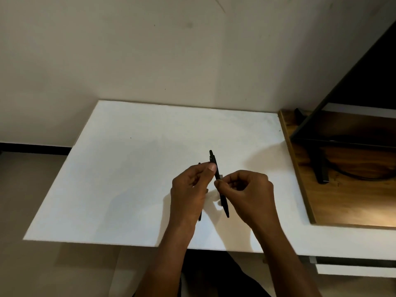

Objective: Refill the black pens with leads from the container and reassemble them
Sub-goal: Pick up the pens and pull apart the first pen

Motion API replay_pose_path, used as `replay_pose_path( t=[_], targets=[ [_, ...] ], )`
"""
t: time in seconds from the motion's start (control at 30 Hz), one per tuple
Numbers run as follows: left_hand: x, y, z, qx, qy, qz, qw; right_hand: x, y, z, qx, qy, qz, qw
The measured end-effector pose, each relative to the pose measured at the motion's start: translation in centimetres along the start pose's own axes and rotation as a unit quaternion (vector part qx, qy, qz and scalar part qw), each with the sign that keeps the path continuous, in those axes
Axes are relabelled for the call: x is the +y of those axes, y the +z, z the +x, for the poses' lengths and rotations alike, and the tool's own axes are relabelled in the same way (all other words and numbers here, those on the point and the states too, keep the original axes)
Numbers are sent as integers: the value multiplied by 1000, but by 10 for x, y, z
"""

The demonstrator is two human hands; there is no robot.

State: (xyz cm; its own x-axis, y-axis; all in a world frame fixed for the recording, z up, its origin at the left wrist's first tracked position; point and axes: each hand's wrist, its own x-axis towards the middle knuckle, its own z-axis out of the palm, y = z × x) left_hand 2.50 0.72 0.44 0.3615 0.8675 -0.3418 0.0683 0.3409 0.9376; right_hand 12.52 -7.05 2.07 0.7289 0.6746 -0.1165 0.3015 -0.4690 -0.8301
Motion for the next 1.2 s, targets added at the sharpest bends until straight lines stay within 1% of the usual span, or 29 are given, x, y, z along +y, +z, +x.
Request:
replay_pose_path(
  t=[0.13, 0.23, 0.3, 0.4, 0.5, 0.63, 0.7, 0.77, 0.83, 0.97, 1.07, 1.1, 1.13, 1.17, 1.2],
  targets=[
    [-2, 0, -1, -12, 21, 41, 999, 5, -1, 1, -28, -30, 21, 999],
    [-3, -1, -1, 10, 45, 59, 997, 9, -2, 4, -59, -46, 42, 996],
    [-4, -2, -1, 10, 72, 100, 992, 12, -4, 6, -40, -46, 56, 997],
    [-6, 0, -4, -42, 103, 181, 977, 13, -4, 8, 0, -13, 121, 993],
    [-10, 4, -6, -71, 149, 255, 953, 10, -2, 8, -7, 16, 189, 982],
    [-14, 0, -4, -71, 178, 270, 944, 9, -1, 9, -15, 67, 255, 965],
    [-16, -2, -2, -75, 177, 284, 939, 10, -3, 9, -34, 96, 286, 953],
    [-17, -2, -1, -84, 168, 298, 936, 12, -5, 11, -32, 121, 307, 943],
    [-19, -2, -1, -94, 158, 307, 934, 14, -4, 11, -20, 134, 323, 936],
    [-20, 0, 0, -105, 134, 305, 937, 17, 2, 12, 1, 139, 328, 934],
    [-19, 0, -2, -108, 107, 267, 952, 22, -5, 20, 64, 192, 390, 898],
    [-19, 0, -2, -105, 101, 253, 956, 25, -9, 22, 93, 200, 388, 895],
    [-18, -2, -2, -101, 96, 241, 960, 30, -14, 24, 120, 197, 365, 902],
    [-17, -3, -1, -97, 93, 230, 964, 34, -17, 24, 143, 182, 323, 918],
    [-16, -4, 0, -94, 91, 218, 967, 39, -20, 24, 163, 154, 258, 940]
  ],
)
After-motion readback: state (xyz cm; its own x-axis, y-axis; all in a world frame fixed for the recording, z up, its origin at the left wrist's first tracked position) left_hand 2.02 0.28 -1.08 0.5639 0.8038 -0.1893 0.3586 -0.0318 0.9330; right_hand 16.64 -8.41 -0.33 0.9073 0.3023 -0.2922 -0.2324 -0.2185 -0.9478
